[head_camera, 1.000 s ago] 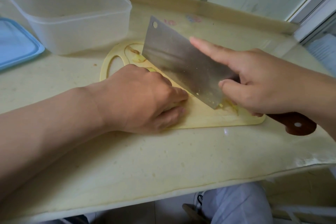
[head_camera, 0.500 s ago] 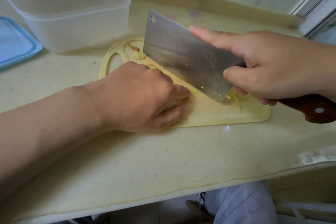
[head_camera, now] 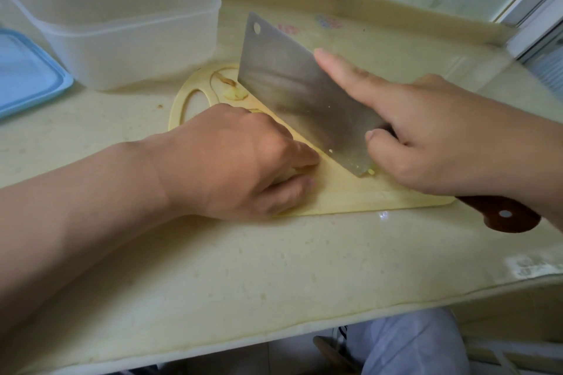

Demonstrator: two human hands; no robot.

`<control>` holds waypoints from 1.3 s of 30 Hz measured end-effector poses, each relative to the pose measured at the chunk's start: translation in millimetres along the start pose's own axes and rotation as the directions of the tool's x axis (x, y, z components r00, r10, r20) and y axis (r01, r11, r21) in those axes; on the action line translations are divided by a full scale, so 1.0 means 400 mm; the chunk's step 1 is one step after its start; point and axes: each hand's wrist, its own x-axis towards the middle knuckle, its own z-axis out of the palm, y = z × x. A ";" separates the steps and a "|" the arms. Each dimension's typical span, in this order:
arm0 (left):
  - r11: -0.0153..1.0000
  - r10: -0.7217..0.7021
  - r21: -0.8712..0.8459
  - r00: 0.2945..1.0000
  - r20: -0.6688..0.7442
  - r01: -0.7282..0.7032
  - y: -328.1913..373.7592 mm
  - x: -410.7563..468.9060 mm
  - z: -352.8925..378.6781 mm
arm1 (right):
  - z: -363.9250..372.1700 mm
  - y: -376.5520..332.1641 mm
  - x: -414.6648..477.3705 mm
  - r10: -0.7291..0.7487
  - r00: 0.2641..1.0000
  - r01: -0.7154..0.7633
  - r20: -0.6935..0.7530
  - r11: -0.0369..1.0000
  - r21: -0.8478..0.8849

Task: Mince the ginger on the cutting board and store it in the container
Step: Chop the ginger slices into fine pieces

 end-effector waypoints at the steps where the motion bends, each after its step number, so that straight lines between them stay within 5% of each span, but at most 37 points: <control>1: 1.000 0.005 -0.010 1.000 0.001 -0.005 -0.003 0.001 -0.001 | 0.009 -0.008 0.009 -0.010 1.000 0.009 -0.029 1.000 -0.005; 8: 0.999 -0.033 -0.017 0.999 -0.034 0.033 -0.010 0.005 -0.010 | 0.019 -0.015 0.061 -0.023 0.990 0.032 -0.138 0.997 0.064; 15: 0.891 -0.367 0.167 0.886 -0.284 0.423 -0.038 0.014 -0.035 | 0.036 0.035 0.019 0.184 0.960 -0.060 -0.210 0.871 0.488; 22: 0.800 -0.483 0.207 0.809 -0.335 0.563 -0.074 0.010 -0.035 | 0.035 0.035 0.019 0.199 0.978 -0.114 -0.064 0.766 0.632; 31: 0.848 -0.488 0.135 0.854 -0.177 0.513 -0.086 0.009 -0.054 | 0.005 0.130 0.043 0.269 0.963 -0.216 0.008 0.753 0.621; 39: 0.930 -0.343 0.168 0.937 0.066 0.328 -0.091 0.010 -0.050 | -0.021 0.115 0.110 0.193 0.976 -0.043 -0.103 0.630 0.775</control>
